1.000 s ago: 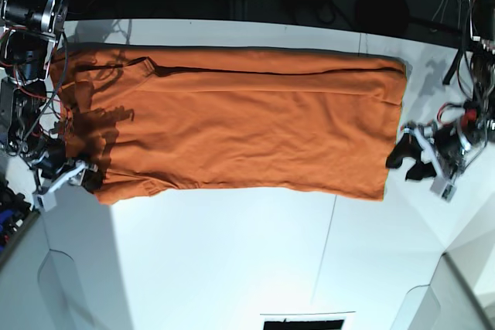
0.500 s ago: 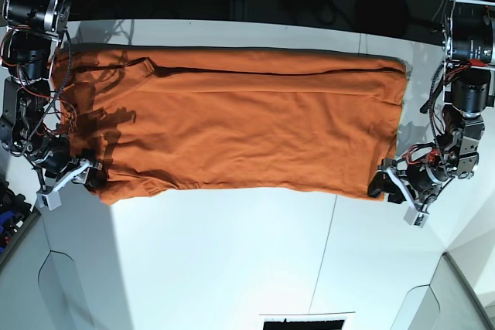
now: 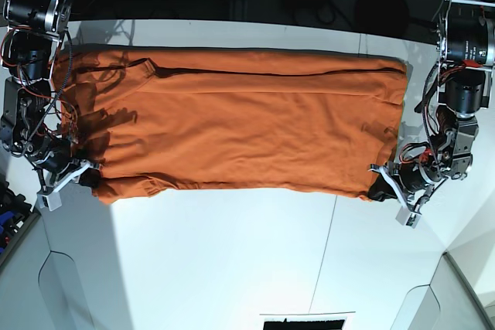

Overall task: Layout the t-shirt on the table in an organized manner, then fold the t-shirt properly
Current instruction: 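Grasp the hem corners with both grippers, then fold the hem edge over toward the folded shoulder edge with both grippers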

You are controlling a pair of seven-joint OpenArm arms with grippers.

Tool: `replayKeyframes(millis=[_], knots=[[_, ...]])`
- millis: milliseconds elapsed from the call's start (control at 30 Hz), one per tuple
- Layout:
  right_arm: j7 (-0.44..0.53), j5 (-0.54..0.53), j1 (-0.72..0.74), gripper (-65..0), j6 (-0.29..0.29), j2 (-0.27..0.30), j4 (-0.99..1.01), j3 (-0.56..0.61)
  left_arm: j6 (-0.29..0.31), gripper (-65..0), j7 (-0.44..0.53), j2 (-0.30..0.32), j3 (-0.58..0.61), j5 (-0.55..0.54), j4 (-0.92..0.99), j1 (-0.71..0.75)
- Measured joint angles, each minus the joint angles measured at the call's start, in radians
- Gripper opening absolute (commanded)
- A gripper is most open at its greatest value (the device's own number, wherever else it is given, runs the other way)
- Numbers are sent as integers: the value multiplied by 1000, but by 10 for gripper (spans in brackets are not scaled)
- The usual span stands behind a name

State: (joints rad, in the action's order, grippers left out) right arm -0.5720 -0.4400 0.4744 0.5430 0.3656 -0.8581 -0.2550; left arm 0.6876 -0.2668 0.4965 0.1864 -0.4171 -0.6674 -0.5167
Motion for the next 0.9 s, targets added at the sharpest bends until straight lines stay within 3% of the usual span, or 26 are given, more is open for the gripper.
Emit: replayKeyframes(millis=[133, 333, 567, 900], knots=[[-1, 5, 0, -650, 1, 1, -7, 0, 5, -650, -69, 27, 0, -22, -14, -2], [-146, -49, -4, -650, 12, 27, -119, -2, 5, -650, -374, 116, 3, -296, -142, 12], [-211, -180, -121, -650, 15, 93, -291, -8, 6, -650, -653, 180, 4, -554, -359, 69], [-223, -233, -325, -650, 18, 137, -489, -14, 6, -650, -703, 293, 7, -631, -498, 246]])
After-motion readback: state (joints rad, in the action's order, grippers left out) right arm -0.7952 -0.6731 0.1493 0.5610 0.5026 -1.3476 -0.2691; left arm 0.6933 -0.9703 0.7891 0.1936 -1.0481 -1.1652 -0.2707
